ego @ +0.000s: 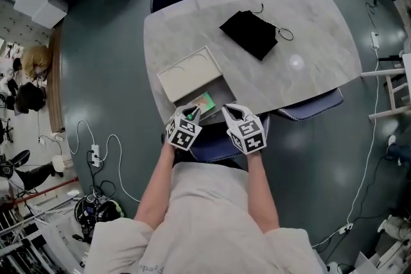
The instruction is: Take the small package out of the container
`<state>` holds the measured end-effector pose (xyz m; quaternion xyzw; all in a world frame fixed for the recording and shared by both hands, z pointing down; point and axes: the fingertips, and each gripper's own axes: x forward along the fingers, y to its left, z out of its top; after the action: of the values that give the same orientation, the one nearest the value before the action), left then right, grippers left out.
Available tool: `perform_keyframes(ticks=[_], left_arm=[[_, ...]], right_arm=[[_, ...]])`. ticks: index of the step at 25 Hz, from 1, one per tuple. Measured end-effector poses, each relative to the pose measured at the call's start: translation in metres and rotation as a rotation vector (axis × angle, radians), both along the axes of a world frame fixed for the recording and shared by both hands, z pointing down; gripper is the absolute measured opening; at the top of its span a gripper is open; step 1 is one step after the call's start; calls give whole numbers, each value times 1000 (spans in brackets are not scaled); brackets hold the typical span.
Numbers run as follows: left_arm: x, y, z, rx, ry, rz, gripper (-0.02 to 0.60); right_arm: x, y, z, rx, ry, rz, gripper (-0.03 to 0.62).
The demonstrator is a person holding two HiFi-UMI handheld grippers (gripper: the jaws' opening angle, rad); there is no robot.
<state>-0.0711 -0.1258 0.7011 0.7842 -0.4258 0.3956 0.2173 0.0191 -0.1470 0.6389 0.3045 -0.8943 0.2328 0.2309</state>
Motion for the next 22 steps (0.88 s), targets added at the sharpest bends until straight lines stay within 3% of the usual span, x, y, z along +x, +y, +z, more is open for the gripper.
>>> perform_keyframes(ticks=[8,18,22], left_arm=[[-4,4,14,-51,-35,60,142],[-7,7,36,-99,-91,104,292],[-6,7,43,-118,-89,112,311]], right_arm=[[0,5,4,-19,-15,21,-2],[4,18,16,-53,-22,71,-2],[2,20,21,-59,-24,68,-2]])
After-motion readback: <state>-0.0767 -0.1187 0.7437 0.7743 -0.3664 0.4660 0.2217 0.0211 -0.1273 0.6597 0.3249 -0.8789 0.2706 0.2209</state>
